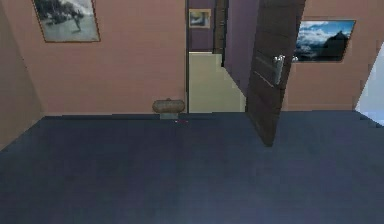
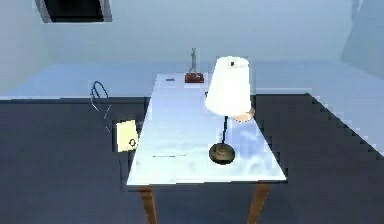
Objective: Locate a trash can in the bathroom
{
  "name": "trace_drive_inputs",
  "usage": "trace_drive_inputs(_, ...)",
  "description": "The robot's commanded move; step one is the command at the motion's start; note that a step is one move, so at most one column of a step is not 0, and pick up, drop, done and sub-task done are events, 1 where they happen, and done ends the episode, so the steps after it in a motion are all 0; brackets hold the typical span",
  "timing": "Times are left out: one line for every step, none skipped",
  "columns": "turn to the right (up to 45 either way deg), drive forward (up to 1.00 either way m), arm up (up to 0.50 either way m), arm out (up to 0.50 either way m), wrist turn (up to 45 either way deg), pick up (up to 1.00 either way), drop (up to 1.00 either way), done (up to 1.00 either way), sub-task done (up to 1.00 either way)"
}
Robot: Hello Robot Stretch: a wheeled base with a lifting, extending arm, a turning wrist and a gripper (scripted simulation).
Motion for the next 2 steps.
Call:
trace_drive_inputs(6.0, 0.00, 0.00, 0.00, 0.0, 0.00, 0.00, 0.00, 0.00)
trace_drive_inputs(0.0, 1.00, 0.00, 0.00, 0.0, 0.00, 0.00, 0.00, 0.00)
